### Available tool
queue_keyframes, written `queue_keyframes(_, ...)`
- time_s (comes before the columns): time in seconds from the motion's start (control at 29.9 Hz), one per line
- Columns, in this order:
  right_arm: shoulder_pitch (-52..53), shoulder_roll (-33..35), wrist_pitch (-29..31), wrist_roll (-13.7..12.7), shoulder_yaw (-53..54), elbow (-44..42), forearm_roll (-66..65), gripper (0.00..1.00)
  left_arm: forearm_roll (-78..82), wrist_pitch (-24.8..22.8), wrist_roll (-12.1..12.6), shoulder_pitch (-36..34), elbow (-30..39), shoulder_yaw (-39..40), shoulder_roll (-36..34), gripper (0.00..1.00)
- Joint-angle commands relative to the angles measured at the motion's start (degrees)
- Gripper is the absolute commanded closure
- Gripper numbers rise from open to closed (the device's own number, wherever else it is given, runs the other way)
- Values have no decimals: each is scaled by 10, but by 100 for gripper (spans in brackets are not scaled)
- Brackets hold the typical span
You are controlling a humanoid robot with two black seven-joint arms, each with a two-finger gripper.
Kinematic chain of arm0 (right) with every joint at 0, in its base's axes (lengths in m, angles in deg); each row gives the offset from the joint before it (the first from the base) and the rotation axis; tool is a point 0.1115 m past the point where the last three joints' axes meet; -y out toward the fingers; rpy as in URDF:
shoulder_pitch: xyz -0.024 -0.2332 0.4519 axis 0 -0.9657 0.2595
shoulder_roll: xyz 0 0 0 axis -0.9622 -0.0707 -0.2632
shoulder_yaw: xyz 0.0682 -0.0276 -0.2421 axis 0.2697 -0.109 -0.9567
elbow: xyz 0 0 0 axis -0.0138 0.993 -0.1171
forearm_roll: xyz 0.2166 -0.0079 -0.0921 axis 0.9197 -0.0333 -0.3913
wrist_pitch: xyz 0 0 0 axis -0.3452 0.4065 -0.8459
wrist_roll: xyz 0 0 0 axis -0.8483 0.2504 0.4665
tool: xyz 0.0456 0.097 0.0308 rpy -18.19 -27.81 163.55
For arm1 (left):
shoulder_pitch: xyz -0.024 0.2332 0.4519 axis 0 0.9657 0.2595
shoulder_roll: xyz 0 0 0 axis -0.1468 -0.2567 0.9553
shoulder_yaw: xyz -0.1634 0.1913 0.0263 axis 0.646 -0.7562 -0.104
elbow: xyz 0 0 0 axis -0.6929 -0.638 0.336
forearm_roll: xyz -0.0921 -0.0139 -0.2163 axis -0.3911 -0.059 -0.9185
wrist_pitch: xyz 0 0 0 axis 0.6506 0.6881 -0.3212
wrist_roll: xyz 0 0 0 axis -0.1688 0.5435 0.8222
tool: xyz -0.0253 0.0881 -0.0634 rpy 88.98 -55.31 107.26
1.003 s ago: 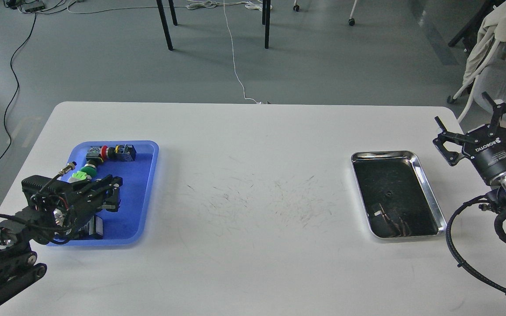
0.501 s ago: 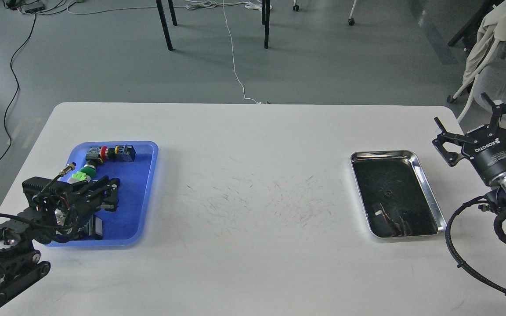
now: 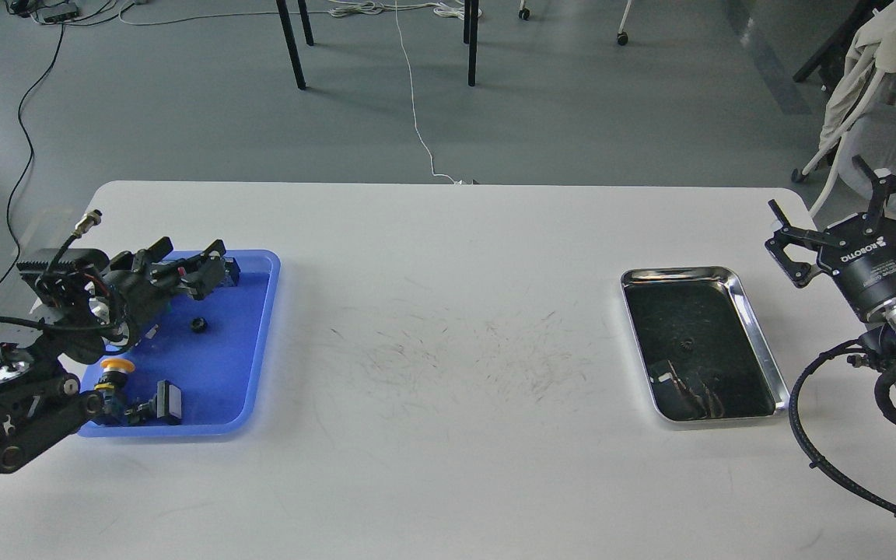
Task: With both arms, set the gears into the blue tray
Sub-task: 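Lift the left gripper and move the right gripper toward the metal tray, then lower the right gripper into the metal tray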
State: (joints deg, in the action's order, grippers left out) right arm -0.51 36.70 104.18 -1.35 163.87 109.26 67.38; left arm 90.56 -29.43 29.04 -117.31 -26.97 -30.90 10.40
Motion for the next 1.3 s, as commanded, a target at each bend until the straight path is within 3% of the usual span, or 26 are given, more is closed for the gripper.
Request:
queue_keyframes(0.0, 27, 12, 0, -4, -9, -2, -7, 4, -153, 4, 2, -39, 5, 8, 23, 3)
queue_keyframes(0.27, 117, 57, 0, -6, -115, 14, -28, 3, -548, -34, -2, -41, -3, 134, 117, 3)
queue_keyframes(0.33, 139, 79, 0, -6, -159, 45, -73, 3, -601, -75, -2, -41, -4, 161, 124, 3)
queue_keyframes(0.47, 170, 142, 0, -7, -246, 136, -212, 3, -669, -200, 3, -35, -6, 194, 124, 2)
queue_keyframes(0.57, 191, 195, 0, -7, -299, 194, -351, 2, -696, -255, 12, -31, -10, 195, 119, 2)
queue_keyframes(0.7, 216, 259, 0, -7, -334, 228, -583, 2, -691, -259, 16, -31, -11, 193, 121, 2)
queue_keyframes(0.84, 217, 271, 0, -6, -362, 225, -739, 2, -689, -257, 12, -31, -11, 193, 122, 2)
queue_keyframes(1.04, 214, 262, 0, -8, -436, 222, -783, 2, -688, -256, 10, -31, -10, 191, 120, 2)
queue_keyframes(1.27, 215, 207, 0, -15, -454, 142, -821, 2, -684, -256, 8, -31, -10, 187, 120, 2)
